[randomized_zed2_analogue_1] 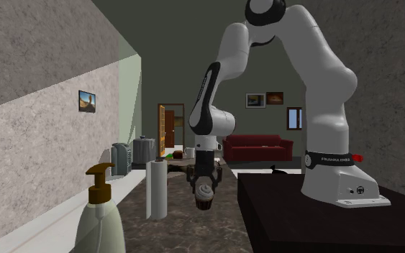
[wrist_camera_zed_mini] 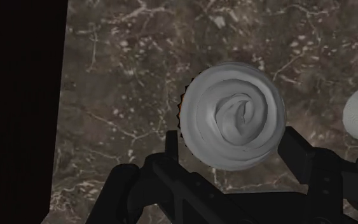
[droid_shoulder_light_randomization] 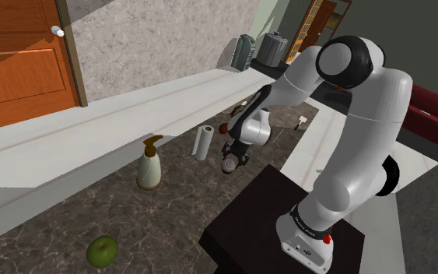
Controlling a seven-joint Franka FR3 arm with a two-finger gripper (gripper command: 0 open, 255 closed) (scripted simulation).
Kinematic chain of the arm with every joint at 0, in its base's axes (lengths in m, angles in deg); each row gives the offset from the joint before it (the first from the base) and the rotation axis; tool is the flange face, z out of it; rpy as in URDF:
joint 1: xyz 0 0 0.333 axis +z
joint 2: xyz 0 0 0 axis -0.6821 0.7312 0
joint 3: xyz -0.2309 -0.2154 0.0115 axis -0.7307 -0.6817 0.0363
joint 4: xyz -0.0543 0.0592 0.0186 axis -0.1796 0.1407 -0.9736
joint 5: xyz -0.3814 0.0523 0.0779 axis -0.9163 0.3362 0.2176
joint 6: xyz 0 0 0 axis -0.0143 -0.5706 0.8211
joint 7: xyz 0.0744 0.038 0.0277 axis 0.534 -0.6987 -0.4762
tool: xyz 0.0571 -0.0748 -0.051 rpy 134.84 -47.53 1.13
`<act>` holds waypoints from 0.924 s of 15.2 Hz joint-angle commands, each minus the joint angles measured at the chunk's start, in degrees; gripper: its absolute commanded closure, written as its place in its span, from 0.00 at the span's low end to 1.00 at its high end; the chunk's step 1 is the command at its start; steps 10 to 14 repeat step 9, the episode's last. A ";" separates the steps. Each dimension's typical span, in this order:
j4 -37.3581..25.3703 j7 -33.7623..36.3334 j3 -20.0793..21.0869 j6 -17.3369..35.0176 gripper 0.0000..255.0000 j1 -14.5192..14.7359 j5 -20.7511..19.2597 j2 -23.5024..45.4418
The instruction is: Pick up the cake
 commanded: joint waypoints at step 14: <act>2.45 5.35 -4.13 -5.85 1.00 3.31 -5.21 -8.25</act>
